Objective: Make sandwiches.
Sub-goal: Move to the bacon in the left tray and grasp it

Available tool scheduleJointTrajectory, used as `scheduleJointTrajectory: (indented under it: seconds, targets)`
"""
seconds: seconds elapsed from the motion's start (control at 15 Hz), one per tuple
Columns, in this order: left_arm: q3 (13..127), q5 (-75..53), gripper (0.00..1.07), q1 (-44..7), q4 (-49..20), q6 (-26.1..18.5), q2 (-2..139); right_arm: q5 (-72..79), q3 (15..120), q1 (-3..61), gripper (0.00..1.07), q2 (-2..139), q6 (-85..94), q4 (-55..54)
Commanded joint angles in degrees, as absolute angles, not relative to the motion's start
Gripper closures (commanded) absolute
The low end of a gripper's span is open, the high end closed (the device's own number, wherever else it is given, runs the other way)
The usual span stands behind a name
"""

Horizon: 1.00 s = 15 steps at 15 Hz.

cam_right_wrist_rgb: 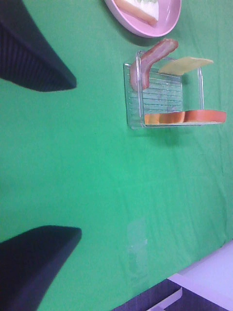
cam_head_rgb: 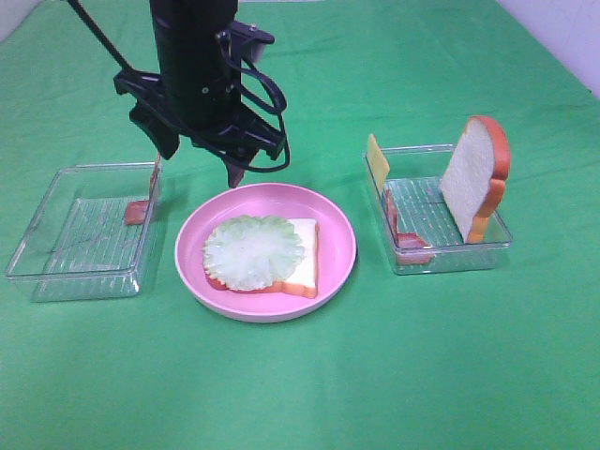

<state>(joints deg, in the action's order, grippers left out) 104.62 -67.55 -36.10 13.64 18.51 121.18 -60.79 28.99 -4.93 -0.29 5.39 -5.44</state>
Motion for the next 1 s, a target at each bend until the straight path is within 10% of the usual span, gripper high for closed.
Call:
scheduleJointTrajectory:
  seconds: [0.07,0.6,1.0]
  targets:
    - [108.3,-71.3,0.32,-33.6,13.5,19.0,120.8,-60.8,29.0,-5.2,0.34,-1.1,6.1,-5.2]
    - [109.0,-72.6,0.32,-20.7,6.2,19.0,123.4,-60.8,29.0,-5.2,0.34,-1.1,6.1,-5.2]
    - [109.0,-68.8,0.32,-20.8,5.7,18.8,127.3,-60.8,29.0,-5.2,0.34,-1.1,6.1,-5.2]
